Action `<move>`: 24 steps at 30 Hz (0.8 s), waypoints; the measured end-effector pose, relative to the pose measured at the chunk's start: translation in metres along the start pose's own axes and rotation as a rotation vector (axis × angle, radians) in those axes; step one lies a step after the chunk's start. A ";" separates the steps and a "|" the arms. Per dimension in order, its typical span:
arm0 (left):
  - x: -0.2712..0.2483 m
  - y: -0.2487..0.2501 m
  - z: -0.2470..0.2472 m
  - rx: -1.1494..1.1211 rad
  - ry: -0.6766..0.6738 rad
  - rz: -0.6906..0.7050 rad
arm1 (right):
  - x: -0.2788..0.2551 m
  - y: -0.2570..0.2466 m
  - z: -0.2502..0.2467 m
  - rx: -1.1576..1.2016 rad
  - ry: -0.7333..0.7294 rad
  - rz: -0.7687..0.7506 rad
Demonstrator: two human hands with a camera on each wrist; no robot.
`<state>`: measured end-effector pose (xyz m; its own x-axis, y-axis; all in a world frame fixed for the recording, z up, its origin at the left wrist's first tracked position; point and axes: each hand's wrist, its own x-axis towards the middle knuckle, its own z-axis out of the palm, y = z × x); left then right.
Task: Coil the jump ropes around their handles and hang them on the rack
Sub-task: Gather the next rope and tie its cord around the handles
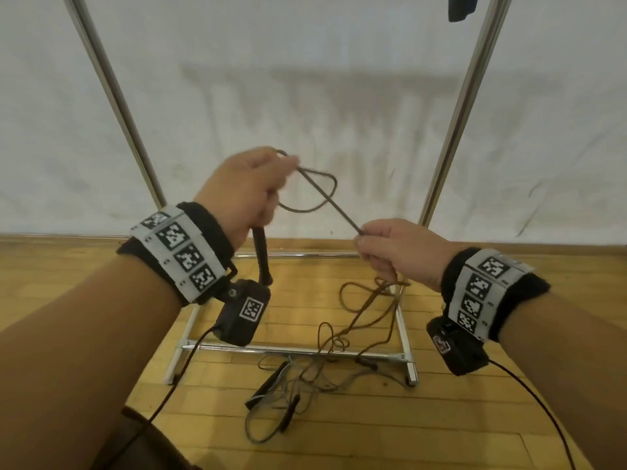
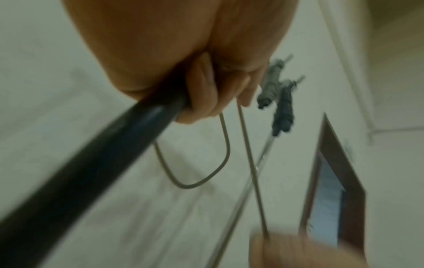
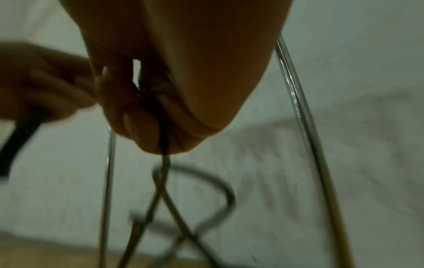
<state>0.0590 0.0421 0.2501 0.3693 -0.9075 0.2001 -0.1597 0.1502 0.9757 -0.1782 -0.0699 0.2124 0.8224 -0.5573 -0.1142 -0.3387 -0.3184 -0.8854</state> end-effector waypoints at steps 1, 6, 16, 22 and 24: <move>0.005 0.005 -0.008 -0.123 0.119 -0.006 | 0.001 0.015 0.001 -0.103 -0.025 0.052; 0.013 0.015 -0.108 0.101 0.693 -0.133 | -0.010 0.092 0.010 -0.723 -0.368 0.407; -0.004 -0.032 -0.018 0.273 0.022 -0.156 | 0.018 -0.014 0.021 -0.081 0.003 0.130; -0.013 -0.027 0.015 0.370 -0.391 -0.180 | 0.014 -0.049 0.028 -0.168 0.024 -0.016; -0.015 -0.026 0.009 0.287 -0.447 -0.244 | 0.014 -0.052 0.025 -0.203 0.064 -0.053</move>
<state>0.0493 0.0487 0.2208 0.0141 -0.9893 -0.1454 -0.3829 -0.1397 0.9132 -0.1380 -0.0422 0.2454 0.8130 -0.5812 -0.0354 -0.3863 -0.4928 -0.7797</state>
